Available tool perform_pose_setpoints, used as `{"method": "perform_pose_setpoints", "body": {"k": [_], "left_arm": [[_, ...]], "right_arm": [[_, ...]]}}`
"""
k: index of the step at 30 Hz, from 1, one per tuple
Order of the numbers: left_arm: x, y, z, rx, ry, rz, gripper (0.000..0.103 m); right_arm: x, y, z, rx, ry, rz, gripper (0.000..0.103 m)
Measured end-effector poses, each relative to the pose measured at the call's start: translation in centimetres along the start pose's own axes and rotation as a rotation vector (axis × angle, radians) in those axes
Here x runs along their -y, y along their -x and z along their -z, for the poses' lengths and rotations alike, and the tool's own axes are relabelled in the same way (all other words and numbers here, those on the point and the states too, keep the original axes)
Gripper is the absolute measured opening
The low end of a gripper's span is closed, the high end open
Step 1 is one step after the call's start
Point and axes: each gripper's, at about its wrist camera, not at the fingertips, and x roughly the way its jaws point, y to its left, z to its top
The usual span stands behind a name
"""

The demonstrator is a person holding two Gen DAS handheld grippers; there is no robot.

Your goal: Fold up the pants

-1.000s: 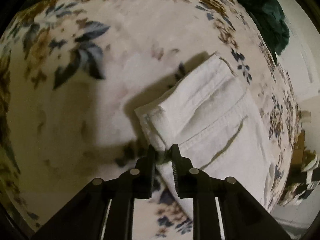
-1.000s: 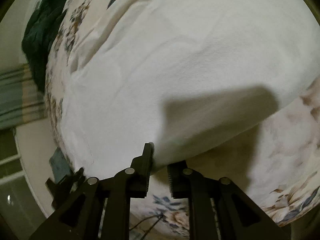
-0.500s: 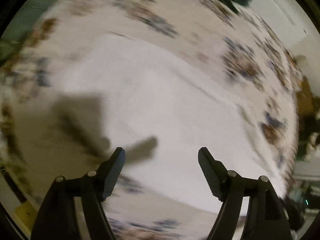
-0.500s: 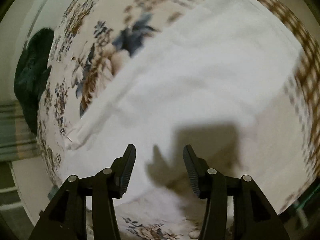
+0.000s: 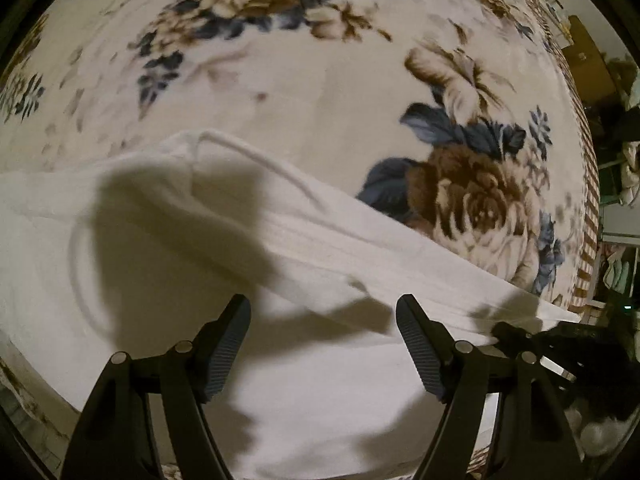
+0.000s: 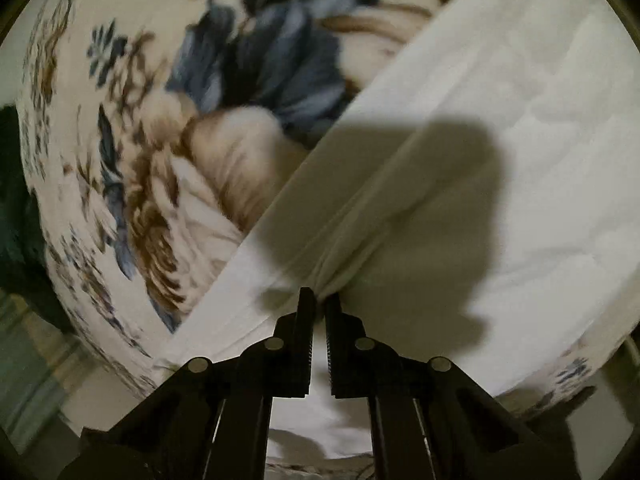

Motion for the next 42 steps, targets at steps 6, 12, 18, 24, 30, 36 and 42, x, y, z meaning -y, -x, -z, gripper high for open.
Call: {"method": "perform_pose_setpoints", "body": {"k": [6,12,18,24,30,36,42], "left_arm": [[-1.1,0.6,0.2,0.024,0.053,0.024,0.074],[-1.8,2.1,0.0,0.069,0.051,0.010,0.074],[0.1,1.8,1.0,0.089,-0.050,-0.025,0.074],[-0.2,-2.3,0.4,0.038,-0.064,-0.086,0.074],[-0.2,-4.6,-1.4,0.047,-0.025,-0.130,0.074],[0.4,-4.7,-1.5,0.048,-0.031,-0.144,0.074],[0.6,-4.9,-1.3,0.042,-0.040,-0.141,0.074]], "right_arm": [[-2.3,1.8,0.7,0.070,0.081,-0.033,0.004],[-4.4,2.3,-0.2,0.094,0.094,-0.057,0.004],[-1.8,2.0,-1.0,-0.022,0.164,-0.173,0.050],[7.3,11.6,2.2,0.242,0.315,-0.127,0.056],[21.1,15.8,-1.6,0.420,0.061,0.039,0.056],[23.9,13.8,-4.7,0.448,-0.006,-0.138,0.035],[19.9,16.1,-2.8,0.665,0.108,0.042,0.008]]}}
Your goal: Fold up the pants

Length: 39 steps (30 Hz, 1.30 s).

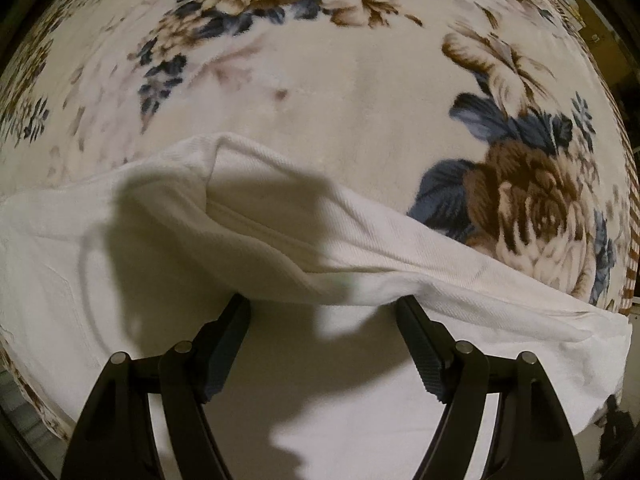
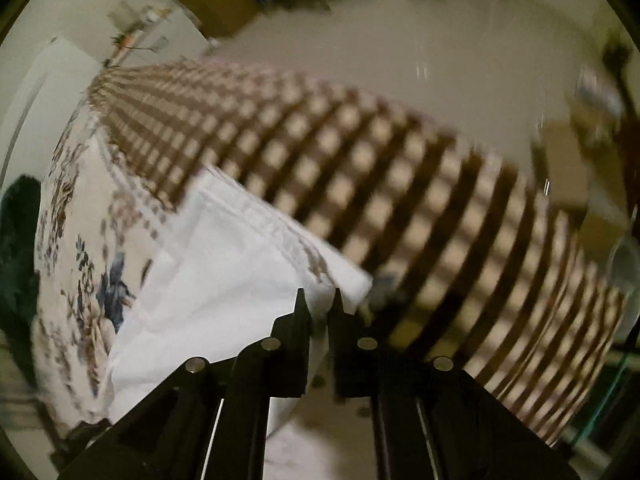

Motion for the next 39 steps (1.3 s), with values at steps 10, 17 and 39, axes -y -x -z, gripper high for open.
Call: {"method": "perform_pose_setpoints", "body": {"k": [10,17,39], "left_arm": [[-1.5,0.9,-0.5,-0.017,0.010,0.030,0.074],[-3.2,3.0,5.3,0.036,-0.028,0.076,0.074],[-5.7,2.5,7.6,0.063,0.132,0.123,0.103]], "right_arm": [[1.5,-3.4,-2.4,-0.122,0.024,-0.011,0.023],[6.4,-2.6,1.3,-0.149,-0.169,-0.287,0.065],[-2.5,0.2,1.7,0.087,-0.124,-0.536,0.008]]}}
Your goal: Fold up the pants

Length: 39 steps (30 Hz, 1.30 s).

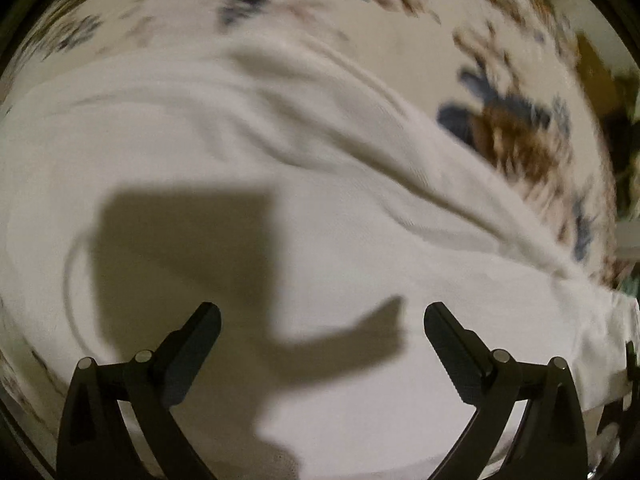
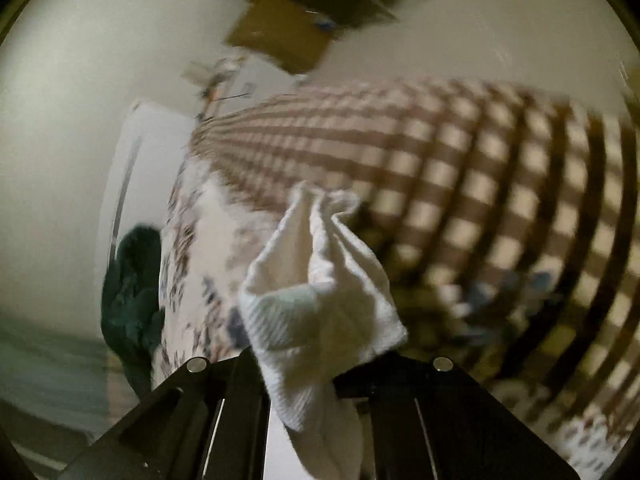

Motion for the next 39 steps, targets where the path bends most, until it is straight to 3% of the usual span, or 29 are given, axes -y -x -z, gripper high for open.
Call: {"method": "perform_pose_setpoints", "body": {"k": [6,11,18,23,25,27,28,29,31,35,39], "left_arm": [[-5.8,5.7,2.0,0.087,0.086,0.017,0.103],[-12.6,8.3,3.1,0.131,0.139,-0.001,0.103],[-20.2,8.3,4.7,0.142,0.258,-0.023,0.103],[-24.2,7.8,5.5,0.141,0.324,-0.048,0.103],[-25.3,7.8,5.8,0.145,0.347,-0.053,0.103],[-26.5,7.7,6.4,0.140,0.374,-0.045,0.103],[-26.9,7.8,6.6,0.141,0.381,-0.045,0.103],[-27.3,7.8,6.8,0.141,0.385,-0.049,0.103],[-27.8,7.7,7.2,0.142,0.390,-0.058,0.103],[-29.0,7.4,7.7,0.138,0.418,-0.055,0.103],[-29.0,7.2,7.6,0.140,0.430,-0.047,0.103]], "right_arm": [[-13.3,2.4,6.3,-0.040,0.309,-0.046,0.008],[-21.1,-0.9,16.8,-0.153,0.520,-0.044,0.008],[-24.7,-8.3,34.7,-0.343,0.765,0.006,0.007],[-25.0,-11.4,41.5,-0.367,0.925,0.079,0.008],[-25.2,-12.1,43.2,-0.363,1.001,0.125,0.009],[-25.2,-12.9,44.6,-0.433,1.041,0.153,0.019],[-25.5,-13.0,44.5,-0.495,1.046,0.143,0.031],[-25.5,-12.7,44.7,-0.546,1.048,0.108,0.050],[-25.7,-11.5,44.1,-0.623,1.024,0.034,0.062],[-25.3,-8.6,39.2,-0.643,0.801,-0.060,0.067],[-24.5,-10.6,35.6,-0.601,0.578,0.012,0.067]]}}
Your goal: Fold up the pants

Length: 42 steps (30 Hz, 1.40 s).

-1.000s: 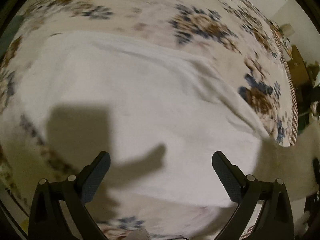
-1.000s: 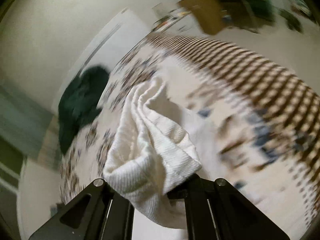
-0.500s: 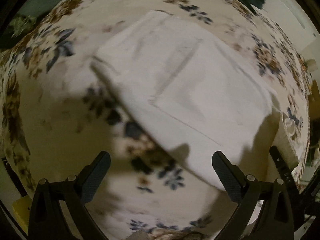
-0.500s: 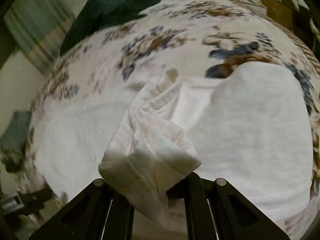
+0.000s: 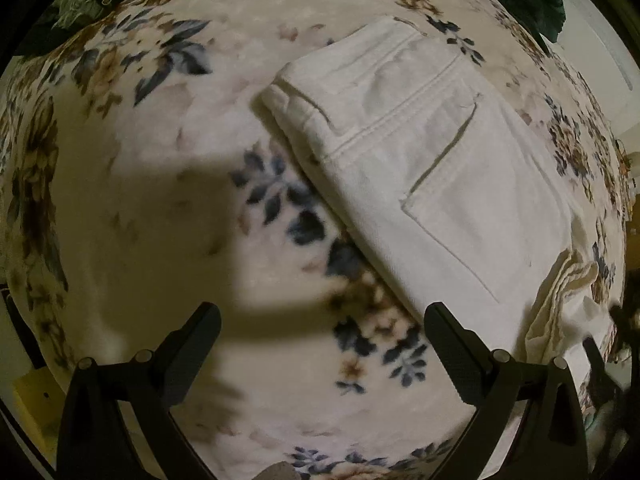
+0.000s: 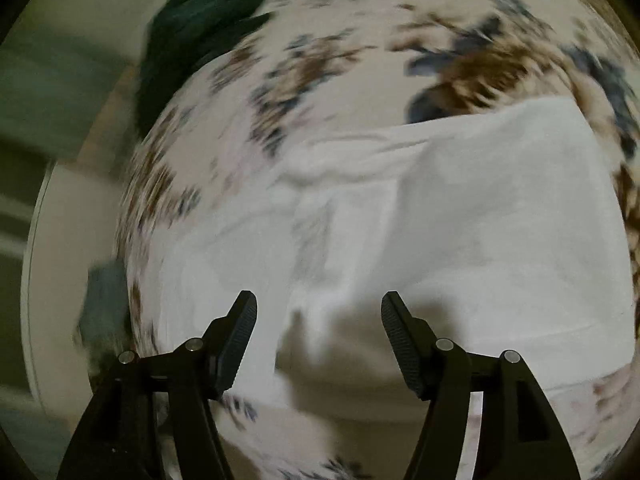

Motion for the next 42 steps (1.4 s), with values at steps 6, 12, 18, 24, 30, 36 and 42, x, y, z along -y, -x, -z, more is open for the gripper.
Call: {"method": "perform_pose_setpoints", "body": {"k": [6,12,18,24,30,36,42], "left_arm": [[1.5,-0.1,0.0,0.001,-0.044,0.006,0.103],[1.2,0.2,0.1,-0.005,-0.039,0.015,0.103],[-0.3,-0.5,0.0,-0.020,0.029,0.015,0.103],[-1.0,-0.6,-0.5,-0.009,0.044,0.009,0.103],[-2.6,-0.3,-1.3,0.021,0.111,0.083,0.103],[-4.7,-1.1,-3.9,0.147,0.291,0.230,0.103],[-5.4,-2.9,-6.4,0.220,0.413,0.271,0.100]], "right_arm": [[-4.1,-8.7,-2.4,-0.096,0.046,0.007,0.063],[-5.6,-7.3,-1.1,-0.124,0.097,-0.016,0.063],[-6.1,-2.5,4.3,-0.078,0.436,0.218,0.063],[-6.6,-5.9,8.5,-0.120,0.698,0.387,0.057],[-7.0,-6.3,9.0,-0.027,0.722,0.401,0.021],[-6.1,-5.6,7.8,-0.101,0.683,0.324,0.030],[-4.9,-2.8,5.7,-0.064,0.479,0.242,0.062]]}}
